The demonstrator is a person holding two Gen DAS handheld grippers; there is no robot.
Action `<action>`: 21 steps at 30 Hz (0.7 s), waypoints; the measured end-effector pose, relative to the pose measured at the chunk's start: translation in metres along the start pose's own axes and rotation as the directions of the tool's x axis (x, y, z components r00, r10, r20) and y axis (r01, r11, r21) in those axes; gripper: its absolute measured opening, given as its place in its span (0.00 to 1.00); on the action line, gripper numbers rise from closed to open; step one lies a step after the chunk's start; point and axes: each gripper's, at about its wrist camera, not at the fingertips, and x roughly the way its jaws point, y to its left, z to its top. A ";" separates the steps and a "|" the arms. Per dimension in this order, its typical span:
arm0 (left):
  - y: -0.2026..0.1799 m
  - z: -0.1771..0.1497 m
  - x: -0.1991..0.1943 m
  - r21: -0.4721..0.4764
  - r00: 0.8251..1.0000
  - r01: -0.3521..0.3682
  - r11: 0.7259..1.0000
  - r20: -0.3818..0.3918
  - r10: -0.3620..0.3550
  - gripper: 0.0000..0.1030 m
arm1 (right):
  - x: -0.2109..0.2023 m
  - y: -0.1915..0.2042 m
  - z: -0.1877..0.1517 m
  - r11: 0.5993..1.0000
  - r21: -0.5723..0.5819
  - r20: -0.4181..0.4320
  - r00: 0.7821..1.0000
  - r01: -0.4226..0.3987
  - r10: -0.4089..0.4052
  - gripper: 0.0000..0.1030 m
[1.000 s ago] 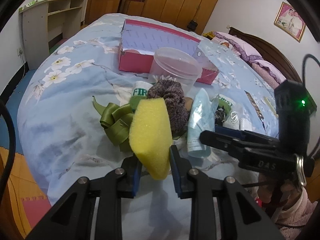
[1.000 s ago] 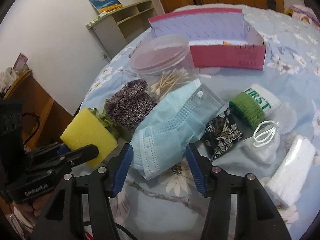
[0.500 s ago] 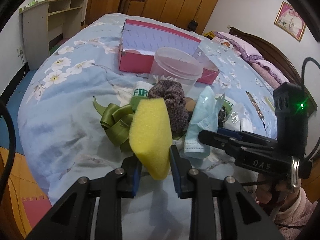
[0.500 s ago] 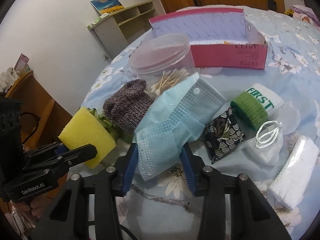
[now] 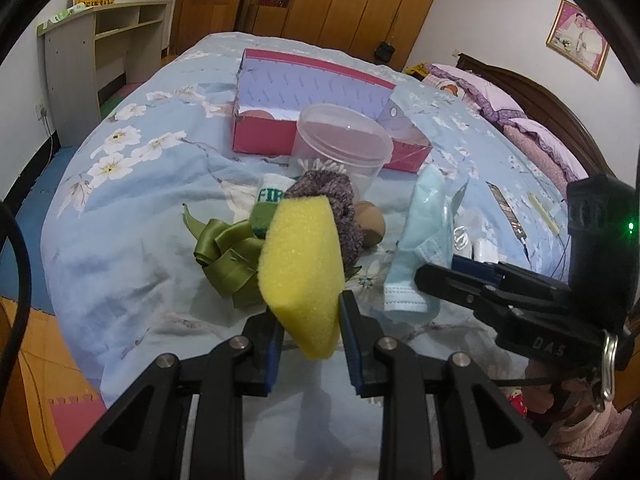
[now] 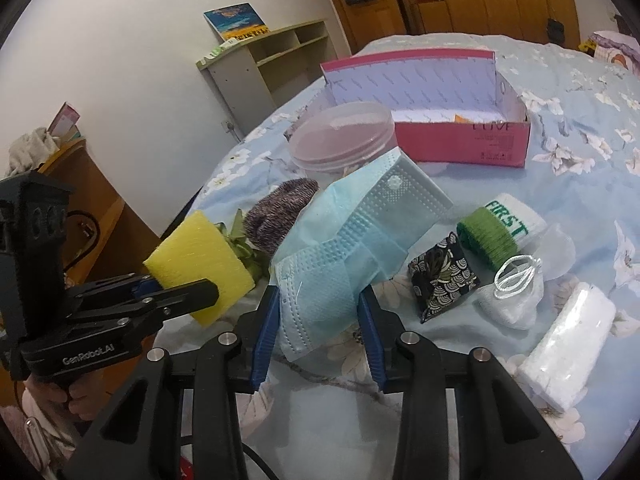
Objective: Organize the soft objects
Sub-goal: 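Carry the yellow sponge and blue mask in both tools over the pink box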
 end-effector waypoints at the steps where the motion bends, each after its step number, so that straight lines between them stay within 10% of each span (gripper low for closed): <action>1: -0.001 0.001 -0.001 0.003 1.000 -0.003 1.000 0.002 0.003 0.27 | -0.002 0.001 0.000 1.000 -0.004 0.003 1.000 -0.001 0.001 0.38; 21: -0.004 0.027 -0.015 0.031 0.999 -0.021 0.999 0.050 0.019 0.27 | -0.030 -0.005 0.014 0.997 -0.069 0.072 0.997 0.042 -0.037 0.38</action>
